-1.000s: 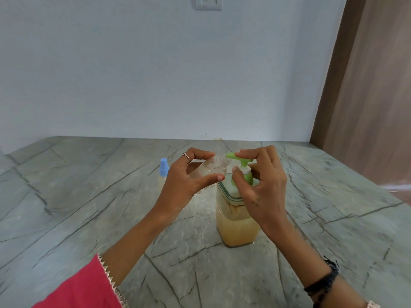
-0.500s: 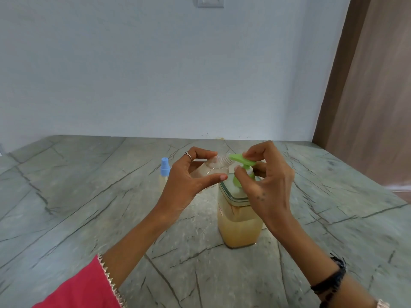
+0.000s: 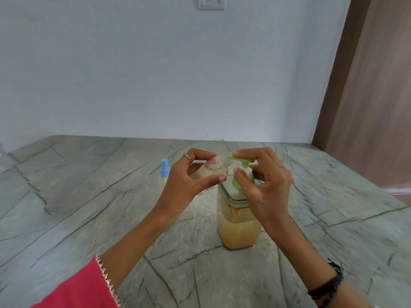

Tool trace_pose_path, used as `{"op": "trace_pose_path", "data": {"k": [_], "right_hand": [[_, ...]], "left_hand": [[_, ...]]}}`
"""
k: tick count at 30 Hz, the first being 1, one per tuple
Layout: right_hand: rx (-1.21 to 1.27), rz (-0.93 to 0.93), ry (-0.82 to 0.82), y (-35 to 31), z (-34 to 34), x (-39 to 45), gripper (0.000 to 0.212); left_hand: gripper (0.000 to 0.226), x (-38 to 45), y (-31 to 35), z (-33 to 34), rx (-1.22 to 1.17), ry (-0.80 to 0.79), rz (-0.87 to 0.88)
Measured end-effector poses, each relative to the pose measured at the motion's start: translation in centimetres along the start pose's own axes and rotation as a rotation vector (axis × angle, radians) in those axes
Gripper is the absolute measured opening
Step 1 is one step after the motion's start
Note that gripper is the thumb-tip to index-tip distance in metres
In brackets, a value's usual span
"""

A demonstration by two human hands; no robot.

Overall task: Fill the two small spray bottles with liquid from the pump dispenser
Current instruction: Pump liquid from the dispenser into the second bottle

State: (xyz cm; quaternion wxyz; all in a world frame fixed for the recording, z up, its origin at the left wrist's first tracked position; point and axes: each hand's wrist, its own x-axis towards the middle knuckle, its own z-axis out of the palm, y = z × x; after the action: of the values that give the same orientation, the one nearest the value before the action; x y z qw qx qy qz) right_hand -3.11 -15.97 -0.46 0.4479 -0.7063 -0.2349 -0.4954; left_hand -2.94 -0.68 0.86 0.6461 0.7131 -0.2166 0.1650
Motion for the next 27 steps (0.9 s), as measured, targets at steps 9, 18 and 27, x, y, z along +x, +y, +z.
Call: {"op": "trace_pose_path", "data": {"k": [9, 18, 27], "right_hand": [[-0.007, 0.026, -0.006, 0.16, 0.09, 0.57, 0.010], [-0.057, -0.018, -0.024, 0.32, 0.04, -0.02, 0.021], [-0.036, -0.017, 0.011, 0.11, 0.13, 0.36, 0.009]], "left_hand": [[0.043, 0.15, -0.22, -0.41, 0.093, -0.015, 0.008], [0.041, 0.09, 0.05, -0.15, 0.020, -0.011, -0.003], [0.041, 0.07, -0.15, -0.16, 0.002, -0.019, -0.007]]}}
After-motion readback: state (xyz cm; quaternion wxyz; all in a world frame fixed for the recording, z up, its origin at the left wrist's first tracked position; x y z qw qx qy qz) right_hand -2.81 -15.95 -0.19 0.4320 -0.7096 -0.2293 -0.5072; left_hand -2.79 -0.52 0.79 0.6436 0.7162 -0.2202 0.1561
